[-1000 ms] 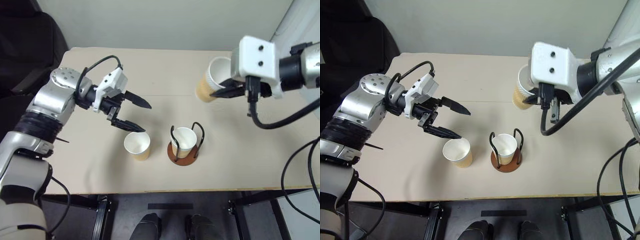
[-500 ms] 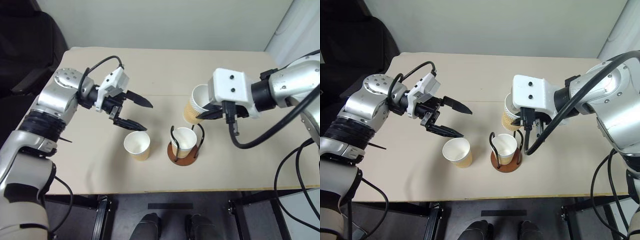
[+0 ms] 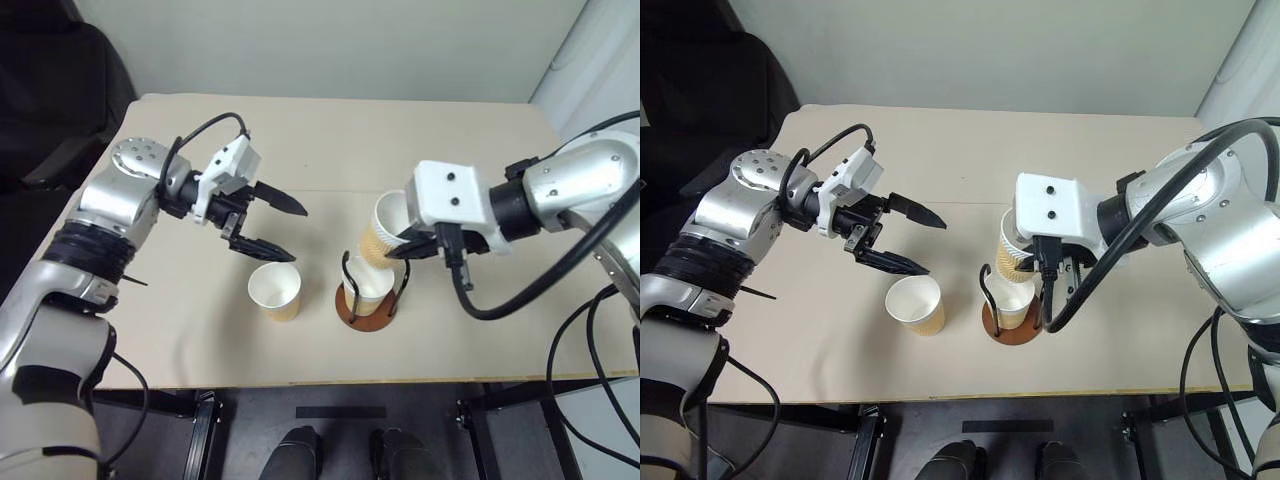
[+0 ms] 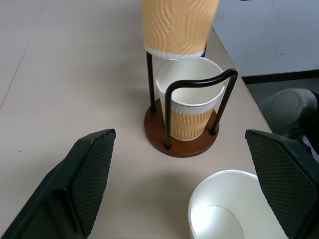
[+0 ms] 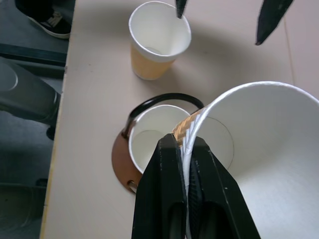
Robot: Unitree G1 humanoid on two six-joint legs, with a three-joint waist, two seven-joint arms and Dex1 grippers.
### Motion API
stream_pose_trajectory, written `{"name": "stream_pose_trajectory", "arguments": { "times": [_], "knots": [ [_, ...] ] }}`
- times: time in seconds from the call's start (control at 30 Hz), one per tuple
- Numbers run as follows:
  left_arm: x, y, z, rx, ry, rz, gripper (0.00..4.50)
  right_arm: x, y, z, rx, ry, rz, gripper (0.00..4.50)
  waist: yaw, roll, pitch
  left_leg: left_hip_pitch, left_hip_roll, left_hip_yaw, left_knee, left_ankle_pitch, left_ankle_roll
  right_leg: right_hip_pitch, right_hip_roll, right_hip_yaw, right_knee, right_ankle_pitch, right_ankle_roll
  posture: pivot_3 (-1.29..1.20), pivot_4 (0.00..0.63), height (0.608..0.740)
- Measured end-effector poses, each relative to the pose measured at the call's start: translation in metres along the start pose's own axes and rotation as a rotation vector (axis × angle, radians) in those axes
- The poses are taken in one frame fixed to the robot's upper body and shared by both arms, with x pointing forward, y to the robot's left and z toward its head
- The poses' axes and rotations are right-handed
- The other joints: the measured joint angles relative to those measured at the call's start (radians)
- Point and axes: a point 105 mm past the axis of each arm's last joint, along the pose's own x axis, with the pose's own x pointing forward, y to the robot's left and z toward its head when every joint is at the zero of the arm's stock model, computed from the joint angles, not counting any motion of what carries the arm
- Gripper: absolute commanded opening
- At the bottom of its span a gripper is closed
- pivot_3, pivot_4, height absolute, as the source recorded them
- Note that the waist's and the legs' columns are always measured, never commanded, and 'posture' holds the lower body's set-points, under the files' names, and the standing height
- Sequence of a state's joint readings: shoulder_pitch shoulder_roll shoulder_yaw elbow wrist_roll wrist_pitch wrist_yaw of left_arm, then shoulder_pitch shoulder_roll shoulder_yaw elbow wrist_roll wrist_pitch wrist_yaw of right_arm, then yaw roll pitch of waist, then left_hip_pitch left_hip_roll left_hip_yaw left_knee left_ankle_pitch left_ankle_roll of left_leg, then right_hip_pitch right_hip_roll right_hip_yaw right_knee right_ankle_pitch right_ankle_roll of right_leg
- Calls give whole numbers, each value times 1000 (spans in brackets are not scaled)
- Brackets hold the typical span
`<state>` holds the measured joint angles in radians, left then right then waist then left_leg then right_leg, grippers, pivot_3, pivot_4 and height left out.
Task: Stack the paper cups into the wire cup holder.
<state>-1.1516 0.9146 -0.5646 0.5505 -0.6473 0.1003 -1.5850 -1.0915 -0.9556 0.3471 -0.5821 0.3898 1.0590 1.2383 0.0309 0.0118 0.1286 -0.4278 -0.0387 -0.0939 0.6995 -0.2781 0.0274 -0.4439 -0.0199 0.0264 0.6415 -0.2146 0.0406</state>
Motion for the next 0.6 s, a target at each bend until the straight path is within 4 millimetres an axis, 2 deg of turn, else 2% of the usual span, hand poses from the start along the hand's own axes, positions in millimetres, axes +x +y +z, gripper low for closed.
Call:
{"name": "stream_pose_trajectory", "arguments": {
  "times": [0.6],
  "knots": [
    [3, 1, 1, 14, -5, -6, 4500, 17, 10, -10, 6, 15, 62, 35, 0, 0, 0, 0, 0, 0, 0, 0, 0, 0, 0, 0, 0, 0, 0, 0, 150, 740]
  ]
}}
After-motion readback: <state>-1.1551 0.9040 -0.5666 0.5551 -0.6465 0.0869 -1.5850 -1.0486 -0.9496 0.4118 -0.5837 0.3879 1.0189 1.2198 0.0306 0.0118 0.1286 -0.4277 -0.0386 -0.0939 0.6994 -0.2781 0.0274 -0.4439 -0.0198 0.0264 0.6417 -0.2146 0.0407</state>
